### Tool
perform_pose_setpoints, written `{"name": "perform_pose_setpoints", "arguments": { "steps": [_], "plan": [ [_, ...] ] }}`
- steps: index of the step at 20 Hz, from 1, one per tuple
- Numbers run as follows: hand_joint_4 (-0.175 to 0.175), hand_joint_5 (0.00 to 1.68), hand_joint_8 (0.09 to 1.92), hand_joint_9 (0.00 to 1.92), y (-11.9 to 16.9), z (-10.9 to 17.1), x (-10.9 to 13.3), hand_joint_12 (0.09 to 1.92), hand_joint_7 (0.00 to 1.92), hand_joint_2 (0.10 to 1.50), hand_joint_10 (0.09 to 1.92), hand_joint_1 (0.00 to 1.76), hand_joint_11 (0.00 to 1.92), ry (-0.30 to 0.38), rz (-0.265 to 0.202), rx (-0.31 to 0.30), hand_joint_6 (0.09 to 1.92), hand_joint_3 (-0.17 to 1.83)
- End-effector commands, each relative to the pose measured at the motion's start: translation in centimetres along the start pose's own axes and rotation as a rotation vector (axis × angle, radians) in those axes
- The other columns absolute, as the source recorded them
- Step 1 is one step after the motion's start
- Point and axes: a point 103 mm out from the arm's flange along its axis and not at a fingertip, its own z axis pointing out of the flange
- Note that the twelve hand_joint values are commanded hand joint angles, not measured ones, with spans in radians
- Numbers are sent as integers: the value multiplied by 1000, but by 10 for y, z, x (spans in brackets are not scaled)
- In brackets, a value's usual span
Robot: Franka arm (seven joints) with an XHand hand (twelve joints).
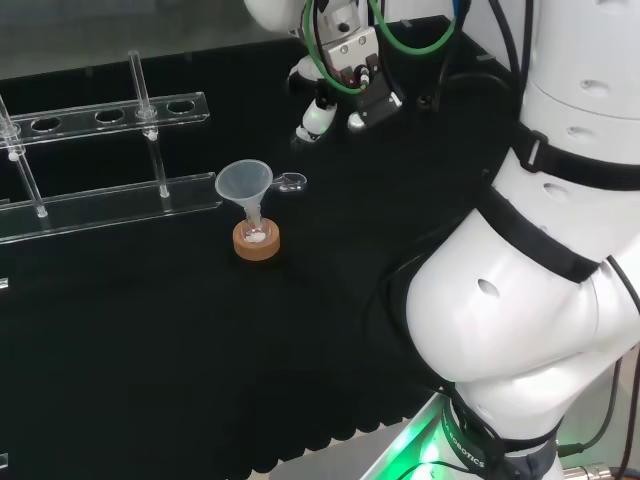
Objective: Remove the funnel from the round-bottom flask.
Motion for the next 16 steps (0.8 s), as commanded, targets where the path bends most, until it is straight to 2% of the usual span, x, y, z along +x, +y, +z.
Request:
{"name": "perform_pose_setpoints", "arguments": {
  "steps": [1, 4, 9, 16],
  "plan": [
    [-32, 416, 667, 519, -22, -11, -3, 1354, 260, 672, 616, 692, 288, -2, 35, -2, 163, 275],
    [-33, 418, 666, 521, -32, -16, -1, 1353, 262, 674, 614, 692, 290, 3, 41, 19, 158, 274],
    [-42, 364, 662, 508, -55, -30, 9, 1357, 256, 699, 608, 690, 302, 55, 35, 0, 126, 286],
    [-44, 300, 665, 455, -80, -47, 39, 1394, 203, 717, 626, 625, 327, 74, 8, -4, 87, 293]
  ]
}}
